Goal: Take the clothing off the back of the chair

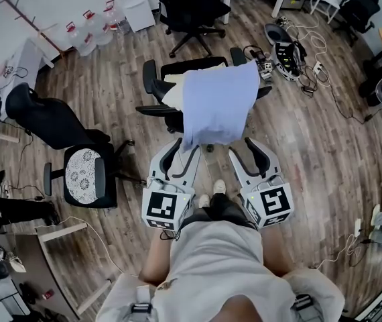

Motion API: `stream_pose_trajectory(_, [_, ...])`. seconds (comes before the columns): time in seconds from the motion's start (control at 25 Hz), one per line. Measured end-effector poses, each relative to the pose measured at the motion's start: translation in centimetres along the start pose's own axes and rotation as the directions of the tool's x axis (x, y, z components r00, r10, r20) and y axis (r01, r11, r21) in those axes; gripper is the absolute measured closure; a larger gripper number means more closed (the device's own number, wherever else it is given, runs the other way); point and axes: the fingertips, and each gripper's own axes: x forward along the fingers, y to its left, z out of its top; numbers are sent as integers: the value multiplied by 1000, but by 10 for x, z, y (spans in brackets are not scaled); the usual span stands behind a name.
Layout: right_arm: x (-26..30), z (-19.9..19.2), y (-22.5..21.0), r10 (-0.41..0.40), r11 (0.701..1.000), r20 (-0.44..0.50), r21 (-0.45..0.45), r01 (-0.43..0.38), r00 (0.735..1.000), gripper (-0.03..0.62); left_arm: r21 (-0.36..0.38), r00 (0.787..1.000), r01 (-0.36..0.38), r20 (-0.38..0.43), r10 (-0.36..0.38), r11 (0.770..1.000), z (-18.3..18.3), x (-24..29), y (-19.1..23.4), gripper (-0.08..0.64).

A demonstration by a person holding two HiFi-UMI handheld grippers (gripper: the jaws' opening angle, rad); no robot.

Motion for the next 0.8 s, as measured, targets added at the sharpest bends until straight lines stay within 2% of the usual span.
stream_pose_trajectory(0.8, [20,-12,-12,11,1000,-53,15,-10,999,370,-7,998,-5,-55,4,1000,-13,22,9,354])
